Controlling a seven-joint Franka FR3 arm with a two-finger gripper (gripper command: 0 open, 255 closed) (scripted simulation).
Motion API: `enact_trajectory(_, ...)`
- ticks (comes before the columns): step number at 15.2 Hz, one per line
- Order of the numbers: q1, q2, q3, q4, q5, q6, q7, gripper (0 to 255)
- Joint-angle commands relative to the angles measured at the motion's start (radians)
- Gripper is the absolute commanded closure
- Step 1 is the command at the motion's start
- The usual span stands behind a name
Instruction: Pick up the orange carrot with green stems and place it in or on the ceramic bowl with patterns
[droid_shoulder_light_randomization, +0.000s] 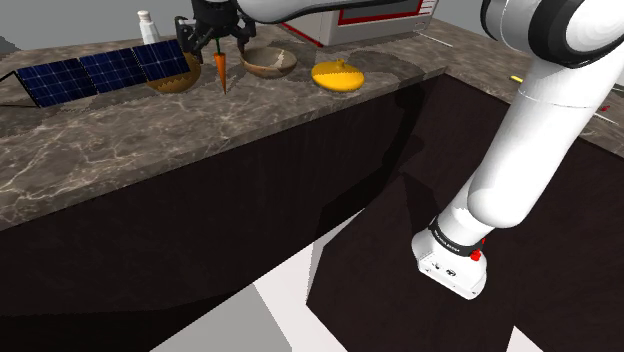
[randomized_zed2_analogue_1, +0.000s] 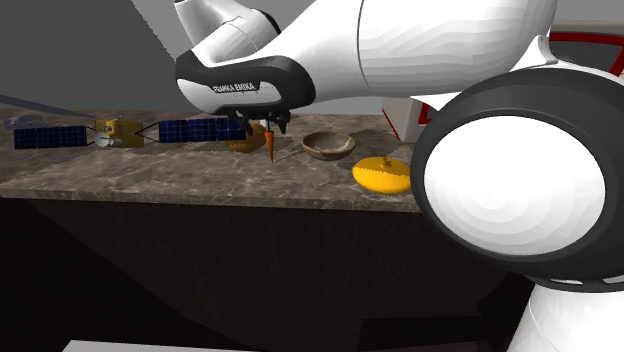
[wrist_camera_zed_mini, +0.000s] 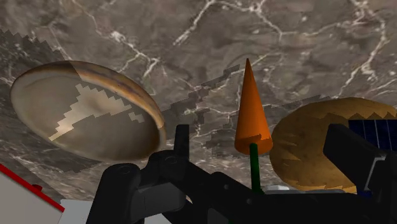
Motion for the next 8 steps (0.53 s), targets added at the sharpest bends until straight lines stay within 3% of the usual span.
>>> enact_trajectory(1, 0.0, 0.0, 0.0, -0.001, 0.0, 0.001, 0.0, 0)
enact_trajectory(5, 0.0, 0.0, 0.0, -0.001, 0.0, 0.001, 0.0, 0)
enact_trajectory(6, 0.0, 0.0, 0.0, -0.001, 0.0, 0.001, 0.0, 255)
enact_trajectory(8, 0.0, 0.0, 0.0, -0.001, 0.0, 0.001, 0.0, 255)
